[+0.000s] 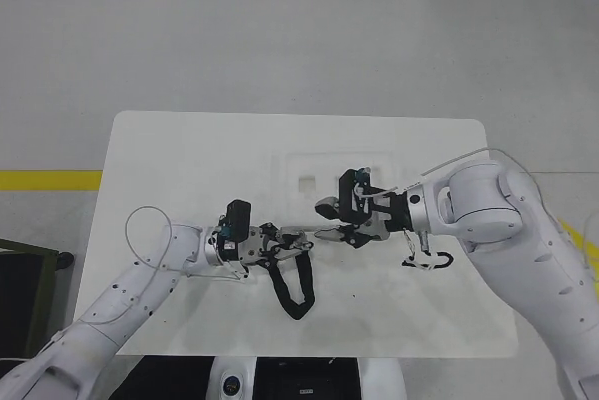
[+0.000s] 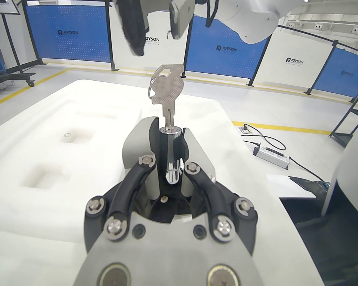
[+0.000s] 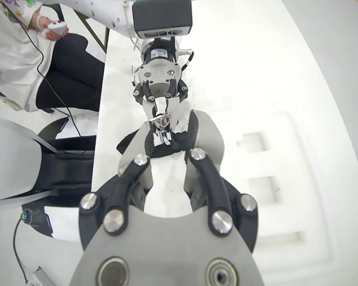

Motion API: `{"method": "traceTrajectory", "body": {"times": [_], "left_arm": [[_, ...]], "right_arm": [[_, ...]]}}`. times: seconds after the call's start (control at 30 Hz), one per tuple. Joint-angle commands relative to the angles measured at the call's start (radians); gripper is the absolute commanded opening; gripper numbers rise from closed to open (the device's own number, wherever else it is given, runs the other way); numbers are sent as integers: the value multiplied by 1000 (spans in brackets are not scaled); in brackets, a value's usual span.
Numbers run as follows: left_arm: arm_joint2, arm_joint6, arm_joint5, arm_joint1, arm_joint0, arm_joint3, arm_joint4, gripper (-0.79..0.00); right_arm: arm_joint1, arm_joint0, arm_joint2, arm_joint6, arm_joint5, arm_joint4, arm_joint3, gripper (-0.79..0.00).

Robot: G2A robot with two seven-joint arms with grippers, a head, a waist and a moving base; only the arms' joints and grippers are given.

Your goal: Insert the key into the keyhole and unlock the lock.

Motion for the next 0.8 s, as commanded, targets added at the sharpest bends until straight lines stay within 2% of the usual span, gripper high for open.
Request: {"method": "traceTrajectory", "body": {"times": [0.0, 0.17, 0.37, 0.43, 0.57, 0.77], "left_arm": [[28, -13, 0, 14, -23, -6, -30, -785], [66, -68, 0, 50, -69, -31, -76, -785], [81, -159, 0, 77, -82, -68, -141, -785], [87, -183, 0, 83, -85, -80, -166, -785], [109, -228, 0, 96, -96, -103, -223, -785], [147, -287, 0, 117, -122, -126, -304, -785]], "right_arm": [[1, 2, -2, 0, -6, -2, 2, 0], [1, 2, -2, 0, -6, -2, 2, 0], [1, -3, 2, -28, -9, -16, -11, 0], [2, 0, 2, -46, -51, -78, -27, 0], [10, 39, -63, -178, -184, -290, -49, 0], [16, 112, -153, -289, -192, -473, -41, 0]]}}
